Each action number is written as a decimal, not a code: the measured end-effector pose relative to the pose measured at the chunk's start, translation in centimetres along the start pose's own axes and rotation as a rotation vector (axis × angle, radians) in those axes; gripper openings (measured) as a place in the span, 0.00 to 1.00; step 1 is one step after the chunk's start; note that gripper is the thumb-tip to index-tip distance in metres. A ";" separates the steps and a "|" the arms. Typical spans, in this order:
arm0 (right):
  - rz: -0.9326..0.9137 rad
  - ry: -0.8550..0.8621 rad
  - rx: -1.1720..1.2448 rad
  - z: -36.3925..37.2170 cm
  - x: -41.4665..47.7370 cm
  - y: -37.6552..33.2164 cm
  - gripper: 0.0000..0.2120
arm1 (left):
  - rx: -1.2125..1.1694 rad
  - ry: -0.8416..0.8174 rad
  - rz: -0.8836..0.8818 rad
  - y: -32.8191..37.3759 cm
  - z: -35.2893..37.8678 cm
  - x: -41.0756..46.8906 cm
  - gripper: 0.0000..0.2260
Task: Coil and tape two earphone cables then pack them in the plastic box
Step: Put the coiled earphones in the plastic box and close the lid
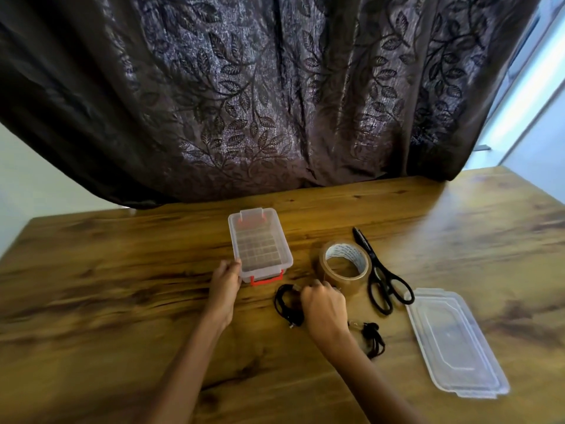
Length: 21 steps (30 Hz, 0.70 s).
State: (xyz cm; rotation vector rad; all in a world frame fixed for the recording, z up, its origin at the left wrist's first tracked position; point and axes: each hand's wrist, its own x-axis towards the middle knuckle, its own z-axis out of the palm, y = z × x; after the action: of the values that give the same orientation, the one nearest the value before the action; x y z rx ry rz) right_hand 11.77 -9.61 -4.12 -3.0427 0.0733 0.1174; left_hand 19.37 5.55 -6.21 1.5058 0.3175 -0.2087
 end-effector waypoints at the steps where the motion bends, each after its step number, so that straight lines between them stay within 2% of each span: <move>1: 0.000 0.011 0.001 0.1 0.1 0.2 0.10 | 0.008 -0.002 0.000 0.0 0.0 0.1 0.05; 4: -0.005 0.086 0.000 -0.5 0.1 0.2 0.06 | 0.041 -0.009 -0.003 -0.3 -0.3 0.4 0.06; 7: 0.005 0.199 0.060 -0.9 0.2 0.5 0.16 | 0.062 -0.014 -0.011 -0.9 -0.7 0.8 0.06; 8: 0.004 0.203 0.106 -1.2 0.3 0.5 0.16 | 0.064 -0.019 -0.010 -0.9 -0.8 0.9 0.07; 13: -0.117 0.410 0.366 -4.0 1.7 0.7 0.06 | 0.093 -0.041 -0.015 -1.4 -0.9 1.1 0.07; 18: -0.162 0.554 0.637 -6.5 3.9 -0.4 0.07 | 0.093 -0.045 -0.019 -1.3 -0.9 1.0 0.08; 21: -0.129 0.565 0.752 -7.5 5.4 -1.3 0.07 | 0.084 -0.044 -0.017 -1.1 -0.8 0.9 0.07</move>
State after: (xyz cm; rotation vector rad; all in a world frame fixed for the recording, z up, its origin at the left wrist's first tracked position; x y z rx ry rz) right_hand 17.79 -9.27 3.00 -2.2317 -0.0342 -0.6292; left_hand 19.78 6.33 -7.61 1.5797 0.2891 -0.2709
